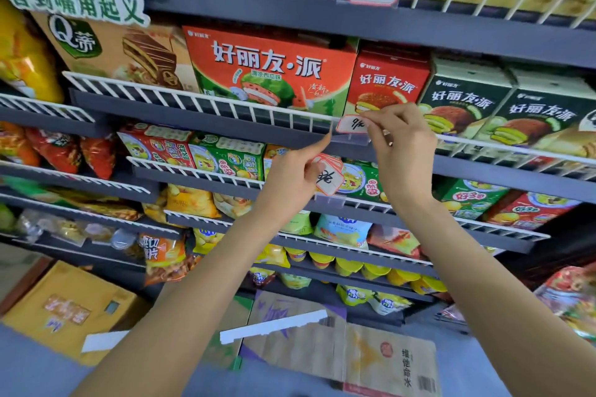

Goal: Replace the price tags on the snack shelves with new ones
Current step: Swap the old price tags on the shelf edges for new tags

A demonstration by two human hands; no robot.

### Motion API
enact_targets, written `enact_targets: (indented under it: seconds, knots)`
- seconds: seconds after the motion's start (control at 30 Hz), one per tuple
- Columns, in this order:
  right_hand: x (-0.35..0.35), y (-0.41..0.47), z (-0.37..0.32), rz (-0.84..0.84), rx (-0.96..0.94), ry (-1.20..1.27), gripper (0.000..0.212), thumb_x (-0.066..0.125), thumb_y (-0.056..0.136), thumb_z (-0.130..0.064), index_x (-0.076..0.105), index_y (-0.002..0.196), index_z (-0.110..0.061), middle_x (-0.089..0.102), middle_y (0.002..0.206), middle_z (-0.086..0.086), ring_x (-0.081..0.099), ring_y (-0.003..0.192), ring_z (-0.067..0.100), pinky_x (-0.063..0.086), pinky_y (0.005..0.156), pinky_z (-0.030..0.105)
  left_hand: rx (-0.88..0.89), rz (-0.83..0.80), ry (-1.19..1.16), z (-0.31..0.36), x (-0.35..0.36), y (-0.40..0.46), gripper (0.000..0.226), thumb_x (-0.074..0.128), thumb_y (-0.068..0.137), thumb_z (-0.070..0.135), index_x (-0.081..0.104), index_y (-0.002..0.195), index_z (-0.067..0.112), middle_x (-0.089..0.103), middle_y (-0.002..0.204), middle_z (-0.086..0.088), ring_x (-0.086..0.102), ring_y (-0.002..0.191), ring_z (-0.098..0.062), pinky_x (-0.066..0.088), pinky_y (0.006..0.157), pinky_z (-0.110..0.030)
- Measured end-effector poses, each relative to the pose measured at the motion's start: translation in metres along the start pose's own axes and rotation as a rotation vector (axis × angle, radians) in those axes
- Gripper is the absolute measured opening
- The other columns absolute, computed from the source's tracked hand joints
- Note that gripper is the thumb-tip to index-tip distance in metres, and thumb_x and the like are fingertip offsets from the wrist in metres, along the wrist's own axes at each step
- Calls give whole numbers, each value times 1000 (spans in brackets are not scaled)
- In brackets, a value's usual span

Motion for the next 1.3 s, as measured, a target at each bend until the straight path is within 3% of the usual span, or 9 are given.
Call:
enact_targets:
  seconds: [0.13,0.27,0.33,0.4,0.47,0.73,0.9,1.1,1.3]
  knots:
    - [3,2,-7,-9,-83,-40,18,58,89,-8,71,100,-2,59,91,14,53,75,17,45,62,28,23,-16,60,2,-2,0,47,50,94,8,42,138,23,44,51,3,35,42,-10,33,47,-12]
    - [16,1,-7,-100,-150,-149,21,55,88,-10,71,100,-2,61,84,14,59,74,29,48,54,35,23,-12,33,0,-3,2,47,51,93,7,44,138,22,43,50,3,44,46,-3,32,48,-12]
    - [14,1,-8,-78,-176,-249,15,58,88,-10,68,97,-5,61,77,10,56,72,29,42,45,30,20,-16,29,0,-3,3,47,51,93,7,43,138,22,42,49,4,44,47,0,32,48,-12]
    - [12,0,-9,-60,-194,-346,8,63,82,-3,65,89,-8,59,71,7,53,68,28,38,37,28,23,-18,38,1,-4,2,47,51,94,7,43,138,22,41,48,5,45,48,2,33,49,-12]
    - [13,-3,-10,-53,-234,-413,20,68,72,8,65,82,-9,58,70,5,51,66,26,36,34,27,25,-18,44,3,-4,2,47,51,94,8,43,138,22,40,48,6,46,48,3,33,50,-12]
    - [17,-9,-16,-72,-322,-563,33,71,60,15,68,81,-11,60,74,2,50,65,21,18,39,19,21,-26,61,4,-5,3,48,51,94,8,41,139,24,42,49,3,45,46,0,33,50,-11]
    - [16,-10,-12,-87,-276,-560,34,68,61,16,69,83,-10,60,78,5,53,67,23,18,39,19,24,-21,54,4,-6,4,48,50,94,7,43,138,21,52,56,-10,36,43,-10,32,49,-11]
    - [19,-10,-12,-111,-260,-518,17,64,73,8,66,82,-6,59,79,7,53,67,23,25,35,20,1,-19,49,3,-6,8,47,50,94,8,43,138,23,50,56,-6,36,45,-11,32,48,-12]
    - [22,-9,-14,-139,-230,-540,44,48,55,21,63,86,-6,53,76,11,45,60,24,8,45,11,-29,-10,38,3,-8,11,46,50,94,9,45,137,24,42,50,6,32,42,-12,30,44,-13]
Point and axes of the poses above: each hand's wrist, its own y-axis towards the middle knuckle, its own x-axis out of the palm, z = x × y, the point moved 10 cm from there along y, towards the middle knuckle
